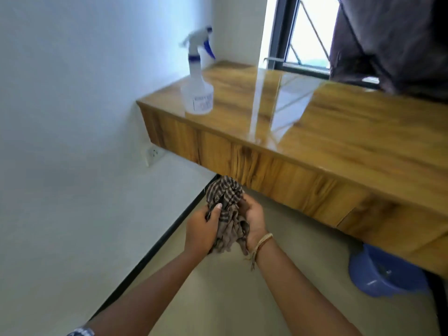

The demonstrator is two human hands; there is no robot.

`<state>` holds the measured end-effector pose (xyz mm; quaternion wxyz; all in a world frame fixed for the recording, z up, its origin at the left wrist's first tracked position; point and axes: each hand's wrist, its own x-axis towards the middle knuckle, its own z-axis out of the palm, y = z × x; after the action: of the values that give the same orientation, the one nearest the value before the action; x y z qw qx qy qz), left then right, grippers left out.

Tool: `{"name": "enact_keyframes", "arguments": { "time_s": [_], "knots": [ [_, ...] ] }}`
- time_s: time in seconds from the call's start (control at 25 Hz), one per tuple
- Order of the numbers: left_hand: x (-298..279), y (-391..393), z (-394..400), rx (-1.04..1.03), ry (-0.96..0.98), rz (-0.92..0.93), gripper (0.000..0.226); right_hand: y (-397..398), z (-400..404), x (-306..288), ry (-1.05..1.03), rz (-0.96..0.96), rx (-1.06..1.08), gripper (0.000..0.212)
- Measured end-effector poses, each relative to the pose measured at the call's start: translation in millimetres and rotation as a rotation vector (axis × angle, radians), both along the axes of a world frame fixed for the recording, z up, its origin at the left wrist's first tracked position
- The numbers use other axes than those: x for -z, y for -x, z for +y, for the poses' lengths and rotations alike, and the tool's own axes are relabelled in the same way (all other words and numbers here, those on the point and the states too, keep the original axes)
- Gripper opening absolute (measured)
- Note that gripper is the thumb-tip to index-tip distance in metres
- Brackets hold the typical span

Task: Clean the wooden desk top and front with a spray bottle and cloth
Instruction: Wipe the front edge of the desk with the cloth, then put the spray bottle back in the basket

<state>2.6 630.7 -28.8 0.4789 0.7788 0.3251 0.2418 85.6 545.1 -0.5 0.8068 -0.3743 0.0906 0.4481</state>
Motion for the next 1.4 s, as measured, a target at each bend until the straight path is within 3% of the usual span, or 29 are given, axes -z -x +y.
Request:
{"name": "enact_keyframes", "arguments": {
  "time_s": [0.2,0.36,0.44,0.56,0.72,0.96,1.2,1.32,1.4],
  "knots": [
    [-151.1,10.6,-3.0,0.032,-0.014,0.104,0.045,18.1,-22.2,-151.1,0.047,-0.063,-0.021,0.042],
    [-227.4,1.1,-12.8,0.076,-0.022,0.157,0.045,11.7,-28.2,-206.3,0.217,-0.186,-0.045,0.054],
    [-242.0,-8.8,-16.8,0.105,0.038,0.183,0.043,3.6,-31.3,-223.2,0.295,-0.239,-0.021,0.049],
    [-247.3,-34.9,-12.1,0.122,0.104,0.195,0.042,-22.8,-28.3,-231.5,0.38,-0.267,-0.013,0.035],
    [-242.2,-92.5,17.8,0.177,0.124,0.271,0.035,-82.0,-1.7,-221.5,0.48,-0.327,0.063,0.051],
    [-234.3,-169.8,72.8,0.323,0.136,0.339,0.034,-164.1,45.7,-202.1,0.606,-0.287,0.143,0.049],
    [-202.9,-210.9,116.6,0.433,0.203,0.424,0.043,-218.6,65.2,-182.1,0.997,-0.48,0.013,0.04],
    [-198.1,-213.4,132.8,0.306,0.205,0.382,0.019,-228.7,76.2,-187.7,1.268,-0.566,-0.11,0.054],
    [-198.8,-209.5,147.0,0.134,0.146,0.369,0.021,-228.4,95.4,-199.9,1.545,-0.784,-0.136,0.064]
  ]
}}
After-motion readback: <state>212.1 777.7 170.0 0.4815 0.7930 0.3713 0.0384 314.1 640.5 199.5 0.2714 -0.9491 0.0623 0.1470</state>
